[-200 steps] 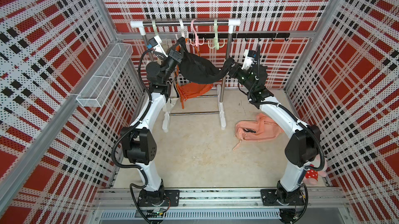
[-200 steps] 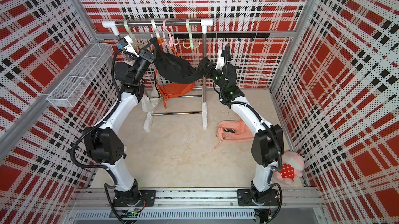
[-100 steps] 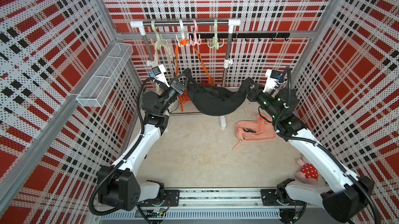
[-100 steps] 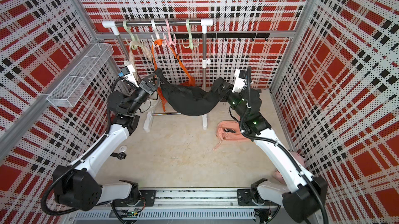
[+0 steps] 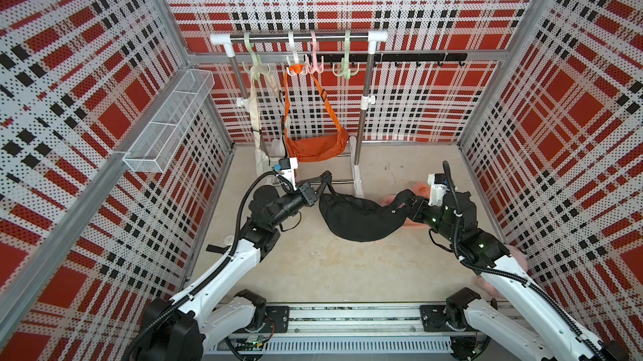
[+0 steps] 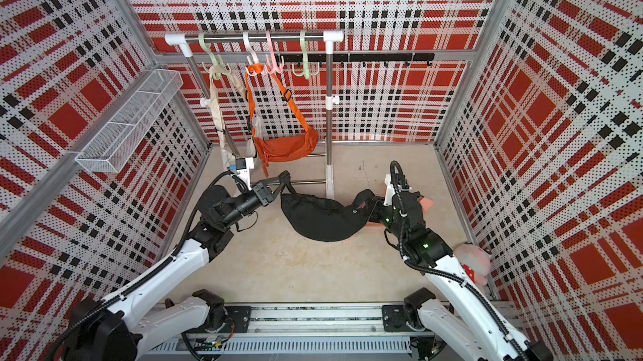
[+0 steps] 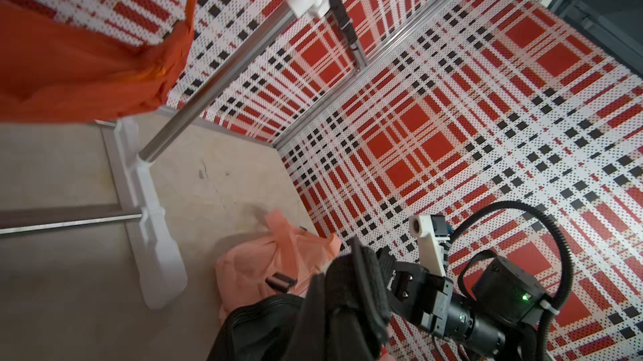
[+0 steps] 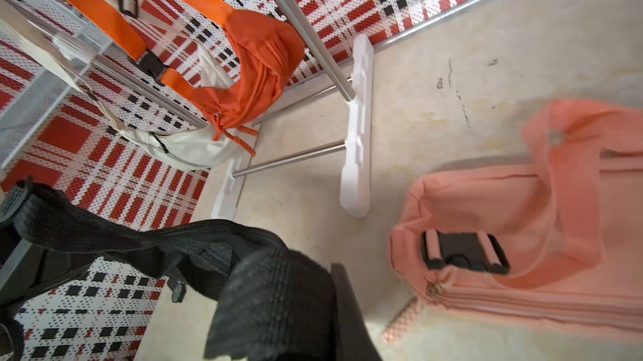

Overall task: Take the bag off the hook
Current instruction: Place the bag at the center of the board.

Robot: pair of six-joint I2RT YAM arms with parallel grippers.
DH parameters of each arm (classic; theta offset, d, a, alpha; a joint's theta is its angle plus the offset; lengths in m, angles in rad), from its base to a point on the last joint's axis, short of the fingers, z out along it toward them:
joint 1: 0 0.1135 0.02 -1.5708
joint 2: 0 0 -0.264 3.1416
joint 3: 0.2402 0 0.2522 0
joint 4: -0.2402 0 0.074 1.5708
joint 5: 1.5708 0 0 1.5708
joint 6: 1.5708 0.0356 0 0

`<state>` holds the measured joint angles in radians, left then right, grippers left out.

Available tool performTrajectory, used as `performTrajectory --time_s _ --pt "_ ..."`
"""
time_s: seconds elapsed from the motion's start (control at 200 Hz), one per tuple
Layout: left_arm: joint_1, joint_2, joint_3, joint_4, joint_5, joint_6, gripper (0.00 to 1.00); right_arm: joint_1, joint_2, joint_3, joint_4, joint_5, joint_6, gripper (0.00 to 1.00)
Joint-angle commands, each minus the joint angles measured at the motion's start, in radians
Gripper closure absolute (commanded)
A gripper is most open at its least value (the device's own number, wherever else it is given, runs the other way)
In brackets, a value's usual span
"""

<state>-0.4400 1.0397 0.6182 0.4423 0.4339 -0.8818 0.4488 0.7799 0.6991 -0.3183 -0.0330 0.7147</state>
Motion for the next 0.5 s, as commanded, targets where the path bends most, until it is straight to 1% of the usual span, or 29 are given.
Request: performTrajectory --time_s 0.0,0.17,0.276,0.391,0.496 --pt "-0.042 -0.035 -0.063 -0.027 -0.019 -0.039 1.00 0.006 -0.078 -0.034 -0.136 0.057 0.042 1.00" --pt "-0.126 -0.065 -0.191 -0.025 -0.096 -0.075 1.00 0.005 -0.216 -0.102 -0.250 0.135 0.087 1.00" --pt "-0.144 -0.057 -0.243 -0.005 -0.132 -0.086 1.00 0.005 -0.262 -0.128 -0.297 0.177 0.095 1.00" --pt "-0.144 -0.038 -0.268 0.033 -0.139 -0.113 1.00 0.005 -0.230 -0.133 -0.290 0.175 0.079 1.00" --pt "-0.144 -0.022 -0.261 0.038 -0.135 -0.111 1.00 0.005 -0.148 -0.128 -0.252 0.120 0.077 1.00"
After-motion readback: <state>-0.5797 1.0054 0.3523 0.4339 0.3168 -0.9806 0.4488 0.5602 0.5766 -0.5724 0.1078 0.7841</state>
